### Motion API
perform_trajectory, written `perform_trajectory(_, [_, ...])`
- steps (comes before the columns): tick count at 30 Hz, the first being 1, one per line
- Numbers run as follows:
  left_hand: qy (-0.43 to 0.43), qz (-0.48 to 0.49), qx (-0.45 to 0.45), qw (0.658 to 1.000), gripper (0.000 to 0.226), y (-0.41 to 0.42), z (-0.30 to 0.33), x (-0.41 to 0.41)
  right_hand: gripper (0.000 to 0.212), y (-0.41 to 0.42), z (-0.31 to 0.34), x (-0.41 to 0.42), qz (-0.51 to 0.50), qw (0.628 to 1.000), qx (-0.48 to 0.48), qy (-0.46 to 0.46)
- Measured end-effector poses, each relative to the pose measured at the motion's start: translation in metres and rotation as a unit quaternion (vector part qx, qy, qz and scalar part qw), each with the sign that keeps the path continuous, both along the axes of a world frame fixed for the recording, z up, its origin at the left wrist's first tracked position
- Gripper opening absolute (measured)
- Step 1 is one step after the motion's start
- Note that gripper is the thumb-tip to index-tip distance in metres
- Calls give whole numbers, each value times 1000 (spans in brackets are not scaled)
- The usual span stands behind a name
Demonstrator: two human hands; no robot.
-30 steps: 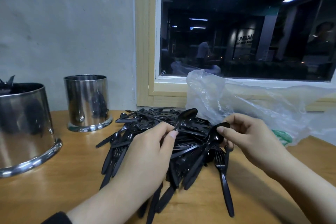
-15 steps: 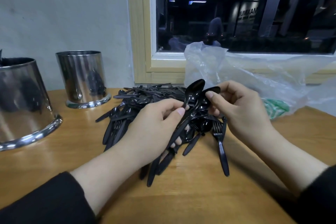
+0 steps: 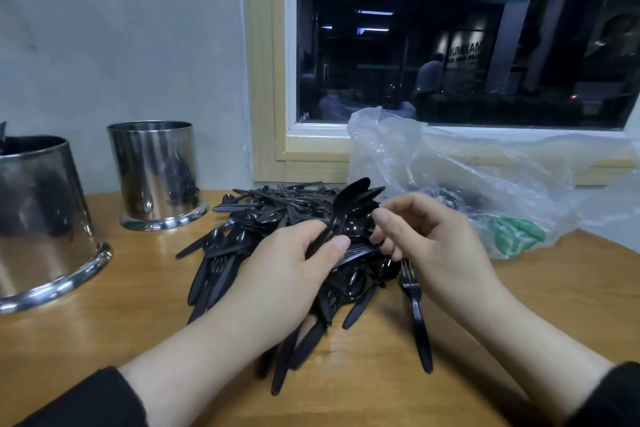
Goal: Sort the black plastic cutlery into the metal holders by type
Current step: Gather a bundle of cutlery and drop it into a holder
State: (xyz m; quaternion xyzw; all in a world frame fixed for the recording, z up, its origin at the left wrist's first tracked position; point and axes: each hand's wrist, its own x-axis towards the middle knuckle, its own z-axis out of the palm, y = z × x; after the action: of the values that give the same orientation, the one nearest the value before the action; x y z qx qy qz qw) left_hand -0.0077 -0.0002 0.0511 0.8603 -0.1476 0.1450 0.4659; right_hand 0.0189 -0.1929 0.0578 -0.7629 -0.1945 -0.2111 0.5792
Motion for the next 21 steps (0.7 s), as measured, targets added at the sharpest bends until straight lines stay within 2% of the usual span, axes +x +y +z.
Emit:
perform_trajectory(2, [-3,26,-28,999,38,2,1,3,14,-2,-5,5,-36,996,-83,8])
perform_trajectory(5, [-11,55,-33,998,41,4,3,3,26,-5,-16,10,-90,953,-289,30])
perform_trajectory(8, [-11,58,-42,997,41,4,4,3,35,-1,-22,10,-88,919,-383,35])
perform_trajectory(14, [-15,49,-59,997,44,3,4,2,29,6,-26,7,-56,919,-388,42])
perform_trajectory(21, [-24,53,-60,996,42,2,4,1,26,7,-30,11,-76,928,-359,70])
